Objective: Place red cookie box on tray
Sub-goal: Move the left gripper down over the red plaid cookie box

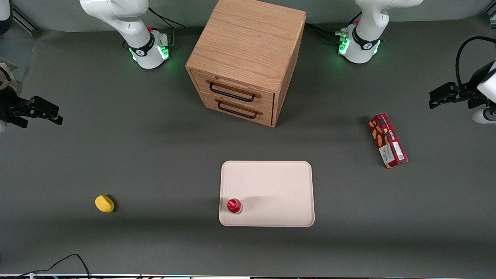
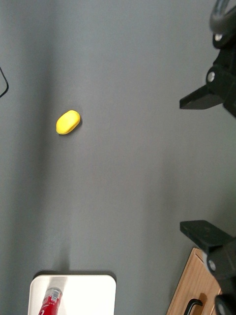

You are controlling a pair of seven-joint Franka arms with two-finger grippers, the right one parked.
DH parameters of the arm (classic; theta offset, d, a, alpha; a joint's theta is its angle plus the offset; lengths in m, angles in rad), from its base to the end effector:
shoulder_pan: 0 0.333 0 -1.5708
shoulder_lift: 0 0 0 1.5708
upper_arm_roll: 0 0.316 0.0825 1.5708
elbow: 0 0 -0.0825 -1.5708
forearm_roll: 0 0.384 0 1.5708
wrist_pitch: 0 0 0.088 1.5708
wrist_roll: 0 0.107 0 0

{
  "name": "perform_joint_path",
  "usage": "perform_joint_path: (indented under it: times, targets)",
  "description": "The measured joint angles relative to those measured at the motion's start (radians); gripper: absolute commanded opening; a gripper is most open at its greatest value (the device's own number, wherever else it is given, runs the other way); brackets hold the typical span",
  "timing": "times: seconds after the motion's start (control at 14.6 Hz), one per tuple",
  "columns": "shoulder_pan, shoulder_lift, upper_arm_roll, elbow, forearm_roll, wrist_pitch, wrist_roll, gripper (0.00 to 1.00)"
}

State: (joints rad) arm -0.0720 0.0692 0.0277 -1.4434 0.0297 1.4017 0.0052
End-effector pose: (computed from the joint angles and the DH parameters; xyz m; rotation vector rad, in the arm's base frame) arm 0.5579 -0.0218 0.6312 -3.1025 0.0715 0.1712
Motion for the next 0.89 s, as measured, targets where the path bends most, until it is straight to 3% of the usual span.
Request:
perform_joint_path:
  times: [0.55,0.89]
  targets:
    - [0.000,0.021,-0.006,0.001,0.006,-0.050,0.012,1.00]
    - [0.006,0.053,0.032,-0.215,0.040,0.147,0.007,1.00]
